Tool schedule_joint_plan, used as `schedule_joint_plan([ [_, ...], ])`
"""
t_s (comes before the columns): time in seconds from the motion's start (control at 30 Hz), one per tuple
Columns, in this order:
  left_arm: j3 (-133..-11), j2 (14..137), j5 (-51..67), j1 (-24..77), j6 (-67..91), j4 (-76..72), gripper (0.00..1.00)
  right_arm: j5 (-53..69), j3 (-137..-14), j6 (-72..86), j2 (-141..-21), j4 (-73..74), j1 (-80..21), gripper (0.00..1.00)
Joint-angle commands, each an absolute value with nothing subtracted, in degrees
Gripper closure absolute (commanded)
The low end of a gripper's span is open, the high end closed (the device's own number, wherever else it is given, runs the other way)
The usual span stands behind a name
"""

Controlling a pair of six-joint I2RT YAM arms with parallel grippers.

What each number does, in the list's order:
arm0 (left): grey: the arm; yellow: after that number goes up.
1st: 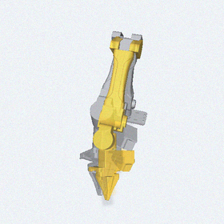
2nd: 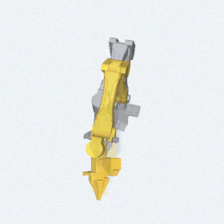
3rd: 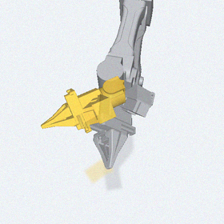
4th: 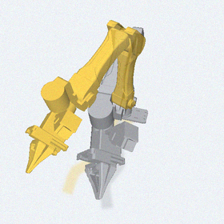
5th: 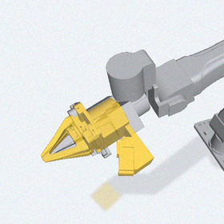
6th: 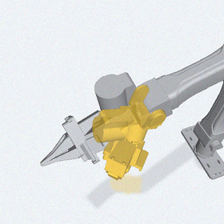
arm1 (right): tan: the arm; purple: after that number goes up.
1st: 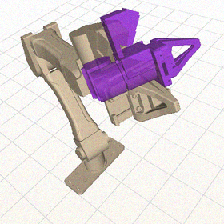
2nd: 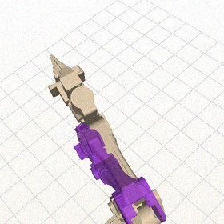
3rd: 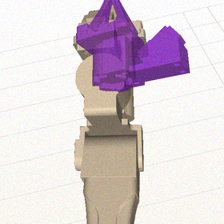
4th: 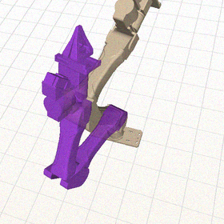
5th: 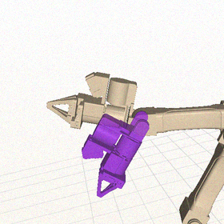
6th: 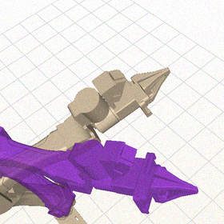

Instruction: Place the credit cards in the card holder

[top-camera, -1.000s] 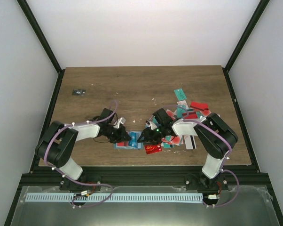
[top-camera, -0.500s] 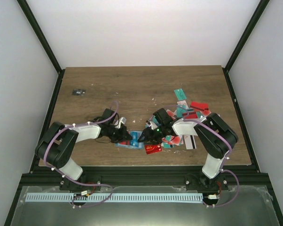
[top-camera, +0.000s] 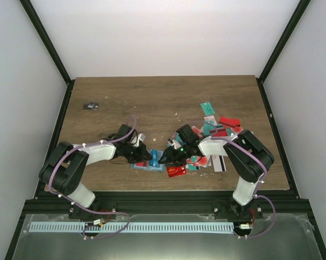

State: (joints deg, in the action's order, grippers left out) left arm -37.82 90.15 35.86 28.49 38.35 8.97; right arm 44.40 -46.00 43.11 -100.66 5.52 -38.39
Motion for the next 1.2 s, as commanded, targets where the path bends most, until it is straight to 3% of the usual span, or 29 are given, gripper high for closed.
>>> schedule_joint_plan([
  [0.0,-36.91,91.30,33.81,29.32,38.10,7.94,0.96,45.61,-46.85,42.27,-100.87,4.53,-38.58,0.52],
  [0.87,-39.87,95.99,36.44,30.98,34.37,9.41,0.95,42.19,-56.20,37.09,-103.64,11.74,-38.06,0.52],
  [1.07,-39.84,95.97,36.06,30.90,34.87,9.35,0.87,42.10,-57.79,36.22,-104.26,12.34,-37.80,0.52],
  [1.17,-40.24,94.93,34.47,30.95,34.74,11.17,0.74,42.01,-57.97,35.47,-103.22,13.47,-37.64,0.52],
])
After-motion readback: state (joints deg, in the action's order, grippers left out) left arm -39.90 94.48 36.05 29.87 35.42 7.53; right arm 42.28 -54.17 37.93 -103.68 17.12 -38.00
